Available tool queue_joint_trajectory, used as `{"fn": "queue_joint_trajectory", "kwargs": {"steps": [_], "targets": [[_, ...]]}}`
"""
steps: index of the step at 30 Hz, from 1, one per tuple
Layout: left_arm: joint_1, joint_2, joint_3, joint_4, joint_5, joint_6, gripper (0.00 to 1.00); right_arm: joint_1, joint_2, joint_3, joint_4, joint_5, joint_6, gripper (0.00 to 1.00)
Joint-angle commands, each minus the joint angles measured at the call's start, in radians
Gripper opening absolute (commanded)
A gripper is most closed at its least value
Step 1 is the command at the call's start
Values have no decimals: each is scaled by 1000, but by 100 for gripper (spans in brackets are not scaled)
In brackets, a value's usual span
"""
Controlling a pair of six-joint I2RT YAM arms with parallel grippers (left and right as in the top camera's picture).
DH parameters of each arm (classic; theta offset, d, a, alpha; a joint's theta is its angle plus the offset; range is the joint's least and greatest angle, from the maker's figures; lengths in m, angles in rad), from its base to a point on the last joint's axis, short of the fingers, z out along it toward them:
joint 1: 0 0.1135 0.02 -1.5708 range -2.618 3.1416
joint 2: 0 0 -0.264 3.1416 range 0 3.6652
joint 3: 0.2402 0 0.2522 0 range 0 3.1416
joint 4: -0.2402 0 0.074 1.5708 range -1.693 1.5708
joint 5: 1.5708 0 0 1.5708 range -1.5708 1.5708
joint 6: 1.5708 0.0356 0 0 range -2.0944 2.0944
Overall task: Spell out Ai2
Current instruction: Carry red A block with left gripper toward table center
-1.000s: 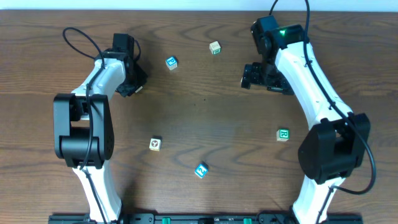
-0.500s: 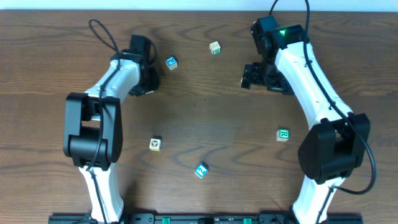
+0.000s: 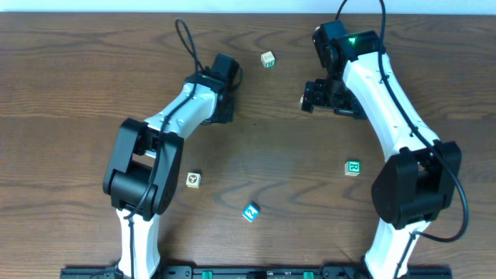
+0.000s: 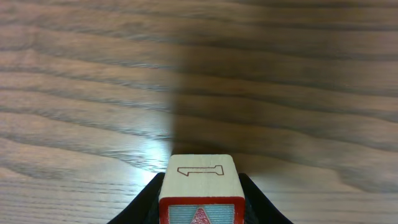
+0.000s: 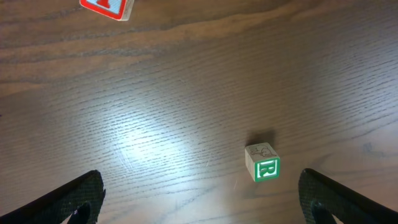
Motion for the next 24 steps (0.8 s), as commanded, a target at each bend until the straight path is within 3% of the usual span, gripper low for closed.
{"fn": "queue_joint_trajectory", "kwargs": {"steps": [1, 16, 24], "targets": [[-13, 16, 42, -1, -42, 26, 28, 8, 3, 12, -6, 22, -11, 99], [-32, 16, 60, -21, 122, -66, 23, 8, 3, 12, -20, 22, -11, 99], [-56, 16, 60, -56, 125, -143, 19, 8, 3, 12, -26, 22, -11, 99]]}}
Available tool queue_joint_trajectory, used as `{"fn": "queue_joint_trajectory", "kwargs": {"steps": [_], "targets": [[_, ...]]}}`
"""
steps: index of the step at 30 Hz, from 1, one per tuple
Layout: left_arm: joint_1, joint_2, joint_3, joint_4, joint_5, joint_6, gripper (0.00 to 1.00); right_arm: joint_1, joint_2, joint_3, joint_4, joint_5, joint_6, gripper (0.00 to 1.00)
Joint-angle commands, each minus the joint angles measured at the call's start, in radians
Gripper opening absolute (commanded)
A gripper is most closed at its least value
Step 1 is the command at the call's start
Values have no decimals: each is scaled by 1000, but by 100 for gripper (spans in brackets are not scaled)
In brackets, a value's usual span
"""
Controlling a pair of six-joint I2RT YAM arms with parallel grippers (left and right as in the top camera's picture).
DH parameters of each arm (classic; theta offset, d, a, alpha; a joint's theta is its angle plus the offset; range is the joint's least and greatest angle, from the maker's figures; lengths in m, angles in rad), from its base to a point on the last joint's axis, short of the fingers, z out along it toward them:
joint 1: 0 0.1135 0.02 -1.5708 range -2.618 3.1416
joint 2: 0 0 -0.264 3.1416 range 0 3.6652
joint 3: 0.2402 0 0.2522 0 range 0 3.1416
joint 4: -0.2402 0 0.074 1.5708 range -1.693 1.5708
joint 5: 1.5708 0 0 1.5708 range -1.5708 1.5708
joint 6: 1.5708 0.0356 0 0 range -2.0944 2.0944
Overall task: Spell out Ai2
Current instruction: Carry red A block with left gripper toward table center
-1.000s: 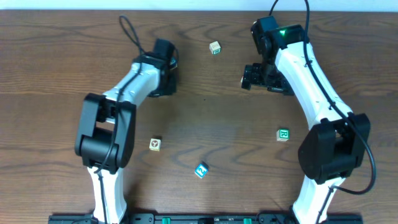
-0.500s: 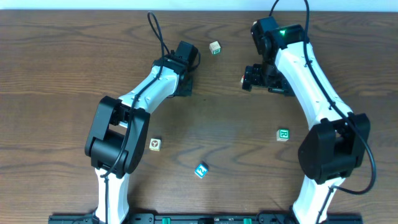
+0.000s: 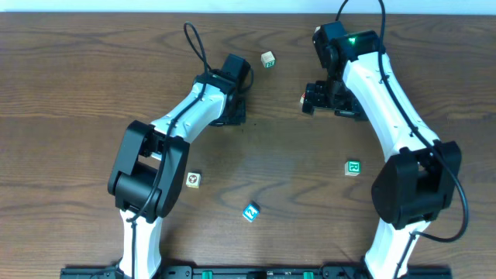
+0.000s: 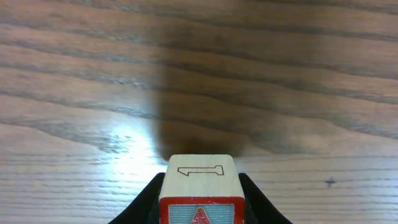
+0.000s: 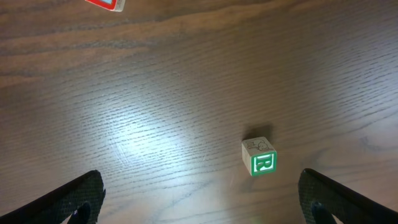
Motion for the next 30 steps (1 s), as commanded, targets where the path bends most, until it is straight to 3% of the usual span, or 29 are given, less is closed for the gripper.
{"fn": "queue_joint_trajectory", "kwargs": {"steps": [1, 30], "targets": [[-10, 16, 21, -3, 6, -33, 18, 8, 3, 12, -7, 21, -11, 99], [-10, 24, -2, 21, -29, -56, 23, 8, 3, 12, -12, 21, 8, 99]]}}
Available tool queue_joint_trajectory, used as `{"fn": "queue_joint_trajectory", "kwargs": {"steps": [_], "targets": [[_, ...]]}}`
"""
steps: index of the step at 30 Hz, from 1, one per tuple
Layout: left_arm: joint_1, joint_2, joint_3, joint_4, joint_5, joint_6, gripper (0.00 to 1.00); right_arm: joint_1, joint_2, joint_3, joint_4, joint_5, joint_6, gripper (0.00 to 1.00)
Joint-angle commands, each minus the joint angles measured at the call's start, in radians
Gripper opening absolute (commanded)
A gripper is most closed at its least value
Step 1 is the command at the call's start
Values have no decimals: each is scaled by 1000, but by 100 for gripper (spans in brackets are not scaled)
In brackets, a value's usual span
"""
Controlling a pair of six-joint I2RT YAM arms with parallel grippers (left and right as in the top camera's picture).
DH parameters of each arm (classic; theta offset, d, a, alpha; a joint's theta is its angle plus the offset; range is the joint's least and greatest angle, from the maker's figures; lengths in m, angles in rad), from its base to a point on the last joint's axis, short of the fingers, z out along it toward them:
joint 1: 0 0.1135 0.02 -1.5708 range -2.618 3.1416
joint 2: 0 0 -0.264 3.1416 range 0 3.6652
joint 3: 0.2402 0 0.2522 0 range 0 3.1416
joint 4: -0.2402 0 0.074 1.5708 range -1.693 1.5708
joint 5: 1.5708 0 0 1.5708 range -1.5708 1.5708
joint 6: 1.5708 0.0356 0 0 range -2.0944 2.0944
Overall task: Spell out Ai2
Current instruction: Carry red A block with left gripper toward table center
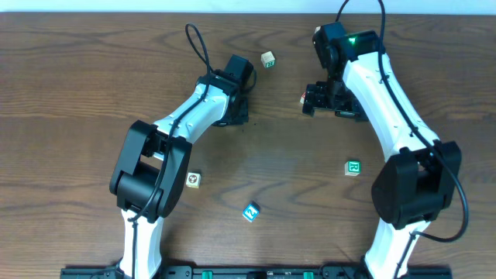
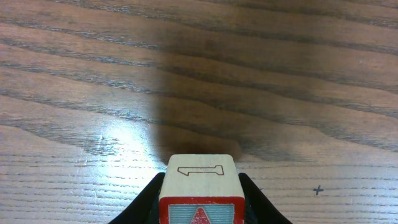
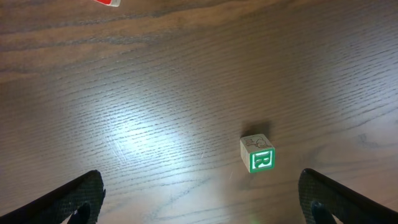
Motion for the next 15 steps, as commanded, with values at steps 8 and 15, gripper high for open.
{"fn": "queue_joint_trajectory", "kwargs": {"steps": [8, 15], "targets": [[-1, 20, -11, 3, -25, -12, 29, 8, 3, 12, -5, 20, 8, 99], [-1, 20, -12, 3, -26, -12, 41, 8, 3, 12, 0, 20, 7, 99]]}}
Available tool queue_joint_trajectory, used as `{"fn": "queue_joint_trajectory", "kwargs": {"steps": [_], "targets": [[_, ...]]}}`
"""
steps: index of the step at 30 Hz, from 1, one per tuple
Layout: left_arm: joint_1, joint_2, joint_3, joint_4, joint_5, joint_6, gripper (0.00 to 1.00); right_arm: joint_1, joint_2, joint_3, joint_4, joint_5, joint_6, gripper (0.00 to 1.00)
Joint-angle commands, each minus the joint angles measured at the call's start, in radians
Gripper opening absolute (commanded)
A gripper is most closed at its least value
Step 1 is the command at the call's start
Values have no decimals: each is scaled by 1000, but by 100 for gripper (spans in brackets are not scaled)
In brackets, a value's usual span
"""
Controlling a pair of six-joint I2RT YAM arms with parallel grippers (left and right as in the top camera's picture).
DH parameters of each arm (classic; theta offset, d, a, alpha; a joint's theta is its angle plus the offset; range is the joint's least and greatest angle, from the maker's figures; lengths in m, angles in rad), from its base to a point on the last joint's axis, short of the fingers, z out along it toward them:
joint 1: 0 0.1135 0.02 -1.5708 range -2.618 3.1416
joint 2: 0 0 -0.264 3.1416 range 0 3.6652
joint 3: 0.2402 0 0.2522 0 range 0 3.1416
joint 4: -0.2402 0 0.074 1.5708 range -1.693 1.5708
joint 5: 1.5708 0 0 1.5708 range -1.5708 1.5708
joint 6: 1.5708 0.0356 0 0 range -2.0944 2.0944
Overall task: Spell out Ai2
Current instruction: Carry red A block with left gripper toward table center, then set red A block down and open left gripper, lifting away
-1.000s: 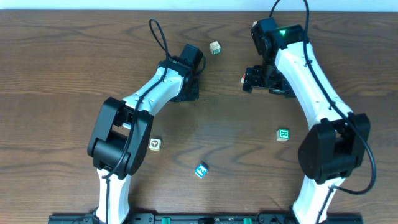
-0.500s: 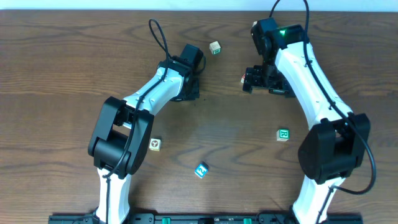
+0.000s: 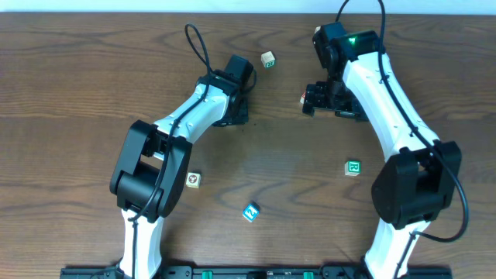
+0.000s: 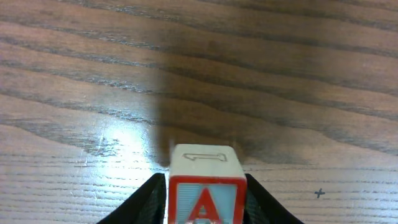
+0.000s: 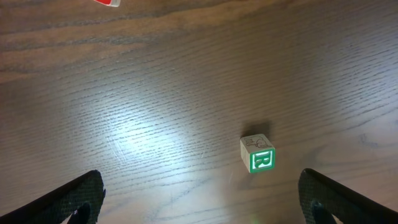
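The wooden block with a red A stands on the table, its top face showing an outlined 1. My left gripper straddles it with the jaws slightly parted, a thin dark gap on each side. In the overhead view the left gripper hides this block. My right gripper hangs open and empty above the table, at the back right in the overhead view. A red-edged block peeks in at the top edge of the right wrist view.
A green R block lies ahead of the right gripper, also seen in the overhead view. Other loose blocks: a green-lettered one at the back, a tan one and a blue one nearer the front.
The A block has dropped a little between the left fingers and now shows its red A face. The fingers stand slightly wider than before. The right arm has not moved.
My left gripper was shut on the A block over the back middle of the table. It then stood a little further right and stayed there. Now the block rests on the table between parted fingers. The right gripper stayed open and nearly still throughout.
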Motion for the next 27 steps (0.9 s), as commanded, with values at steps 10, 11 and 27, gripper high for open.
{"fn": "queue_joint_trajectory", "kwargs": {"steps": [10, 11, 27], "targets": [[3, 18, -8, 6, -87, 0, 52, 8, 3, 12, 54, 21, 6, 99], [6, 18, -6, 6, -86, 9, 55, 8, 3, 12, 64, 21, 6, 99], [11, 6, 185, -103, -7, 63, 65, 8, 3, 11, 200, 21, 7, 99]]}}
